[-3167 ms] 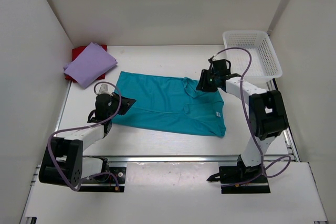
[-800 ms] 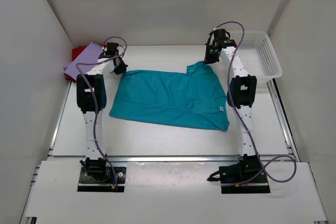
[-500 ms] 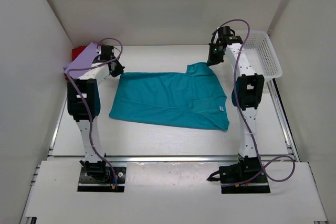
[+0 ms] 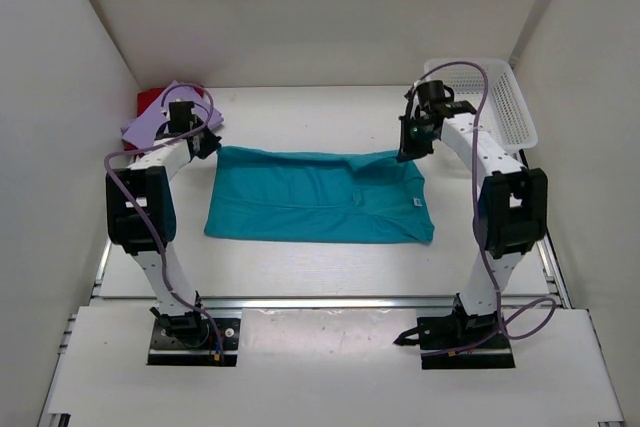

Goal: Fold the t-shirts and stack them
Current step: Fold the other side of the tshirt into a rectangle

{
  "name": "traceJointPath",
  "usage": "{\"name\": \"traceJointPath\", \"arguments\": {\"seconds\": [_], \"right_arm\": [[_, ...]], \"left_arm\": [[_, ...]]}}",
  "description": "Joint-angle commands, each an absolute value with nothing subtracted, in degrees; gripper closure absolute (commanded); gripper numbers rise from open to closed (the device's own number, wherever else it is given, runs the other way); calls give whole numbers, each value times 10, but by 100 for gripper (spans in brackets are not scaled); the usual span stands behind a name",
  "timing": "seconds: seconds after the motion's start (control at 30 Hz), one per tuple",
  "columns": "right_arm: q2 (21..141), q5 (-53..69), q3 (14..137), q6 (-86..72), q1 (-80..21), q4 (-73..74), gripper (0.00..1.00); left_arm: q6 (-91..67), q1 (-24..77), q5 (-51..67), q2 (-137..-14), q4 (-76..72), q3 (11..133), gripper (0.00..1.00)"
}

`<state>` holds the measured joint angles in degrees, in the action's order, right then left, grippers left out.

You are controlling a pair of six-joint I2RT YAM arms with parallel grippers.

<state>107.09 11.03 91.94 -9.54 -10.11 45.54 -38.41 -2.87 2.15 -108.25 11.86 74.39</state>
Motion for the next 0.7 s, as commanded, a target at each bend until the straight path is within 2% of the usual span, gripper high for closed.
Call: {"name": "traceJointPath", "arguments": {"seconds": [0.0,0.33,0.57,0.67], "right_arm": [[1014,100,848,-107,-97,379,100],[880,79,747,-108,-115,370,100],[787,62,587,-130,-118,330,100],[759,74,512,-150,-127,302,100]], "left_arm": [[-389,-32,45,-1033,96,723,100],[-384,-54,56,-956,88,664,100],[-355,-64,45,-928,82,583,100],[-362,-75,63,-950,98,570,92]]}}
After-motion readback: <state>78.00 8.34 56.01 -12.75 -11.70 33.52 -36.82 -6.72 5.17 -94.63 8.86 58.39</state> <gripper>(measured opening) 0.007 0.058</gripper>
